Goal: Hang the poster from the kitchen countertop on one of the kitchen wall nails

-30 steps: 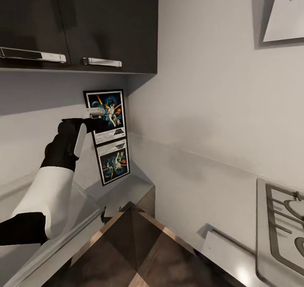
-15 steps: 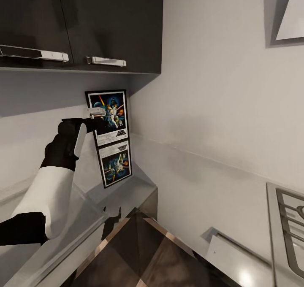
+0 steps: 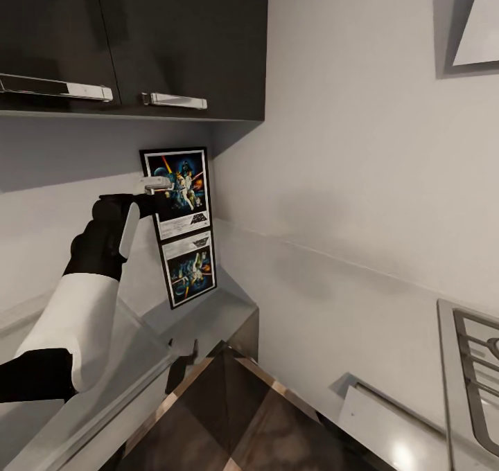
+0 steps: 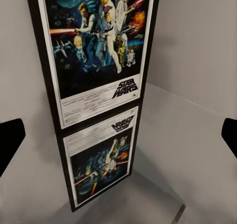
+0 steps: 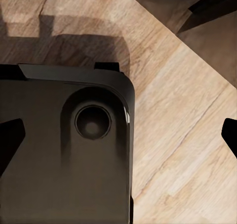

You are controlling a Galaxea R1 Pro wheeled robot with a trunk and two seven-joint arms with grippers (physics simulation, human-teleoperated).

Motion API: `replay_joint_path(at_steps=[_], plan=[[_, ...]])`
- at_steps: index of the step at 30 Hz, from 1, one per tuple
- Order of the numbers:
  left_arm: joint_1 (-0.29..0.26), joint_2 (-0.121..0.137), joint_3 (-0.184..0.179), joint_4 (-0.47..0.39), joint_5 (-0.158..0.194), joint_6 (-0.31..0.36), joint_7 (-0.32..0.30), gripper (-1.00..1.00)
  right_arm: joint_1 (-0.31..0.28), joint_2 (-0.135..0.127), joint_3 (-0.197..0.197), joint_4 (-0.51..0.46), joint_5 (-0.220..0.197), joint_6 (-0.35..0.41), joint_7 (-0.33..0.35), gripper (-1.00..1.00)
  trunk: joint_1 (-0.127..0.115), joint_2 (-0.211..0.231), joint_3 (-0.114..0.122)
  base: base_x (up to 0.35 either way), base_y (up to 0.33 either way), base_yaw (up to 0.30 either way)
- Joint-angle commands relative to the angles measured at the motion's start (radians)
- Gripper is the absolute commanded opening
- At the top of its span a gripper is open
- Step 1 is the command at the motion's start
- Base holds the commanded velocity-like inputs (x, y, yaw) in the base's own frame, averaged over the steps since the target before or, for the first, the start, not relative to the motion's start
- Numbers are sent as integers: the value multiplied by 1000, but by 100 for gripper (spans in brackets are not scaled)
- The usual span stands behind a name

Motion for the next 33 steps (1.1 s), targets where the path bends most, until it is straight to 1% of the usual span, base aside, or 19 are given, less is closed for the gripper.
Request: replay_joint_path(at_steps=[1,2,3,8,11,12,15,16,18,19,21,22,23,25,27,28,30,32,33], plan=[[-1,1,0,-1,0,4,0,100,-1,0,0,2,1,-4,0,100,0,-1,-1,0,0,0],[-1,4,0,-1,0,4,0,100,-1,0,0,2,1,-4,1,100,0,-1,-1,0,0,0],[-1,9,18,-3,0,4,1,100,-1,-1,-1,0,-4,-4,1,100,0,-1,-1,0,0,0],[-4,11,46,3,-1,18,5,100,-2,-1,-3,-1,-6,-3,0,100,0,-1,-1,0,0,0],[-40,11,52,26,-1,52,10,100,-2,-1,-4,-1,-8,-2,0,100,0,-1,-1,0,0,0],[-69,12,53,56,-1,63,14,100,-2,-1,-3,-1,-8,-2,0,100,0,-1,-1,0,0,0],[-121,16,54,115,-2,72,26,100,-2,-2,-3,-3,-9,-2,0,100,0,-1,-1,0,0,0],[-159,22,55,161,-2,75,32,100,-2,-2,-3,-4,-9,-2,0,100,0,-1,-1,0,0,0],[-196,28,55,209,-1,76,36,100,-2,-3,-4,-5,-9,-2,-1,100,0,-1,-1,0,0,0],[-230,35,55,256,-1,77,39,100,-2,-3,-4,-5,-8,-3,-1,100,0,-1,-1,0,0,0],[-261,44,55,300,0,77,41,100,-2,-3,-4,-5,-8,-3,-1,100,0,-1,-1,0,0,0],[-301,57,56,361,0,64,43,100,-2,-3,-3,-5,-8,-5,-1,100,0,-1,-1,0,0,0],[-341,65,56,415,1,28,43,100,-2,-3,-1,-5,-5,-6,-1,100,0,-1,-1,0,0,0],[-365,69,56,445,2,-3,42,100,-2,-2,0,-6,-3,-6,-1,100,0,-1,-1,0,0,0],[-374,70,56,456,3,-17,41,100,-2,-2,1,-6,-1,-7,0,100,0,-1,-2,0,0,0],[-385,75,57,468,6,-45,38,100,-2,-3,1,-6,0,-8,0,100,0,-1,-3,0,0,0],[-387,76,58,470,6,-60,37,100,-2,-3,1,-6,0,-8,1,100,0,-1,-5,0,0,0],[-390,77,61,468,8,-96,34,100,-2,-3,1,-6,0,-8,2,100,0,-1,-8,0,0,0],[-390,77,61,468,8,-98,34,100,-2,-3,1,-6,0,-8,2,100,0,-1,-10,0,0,0]])
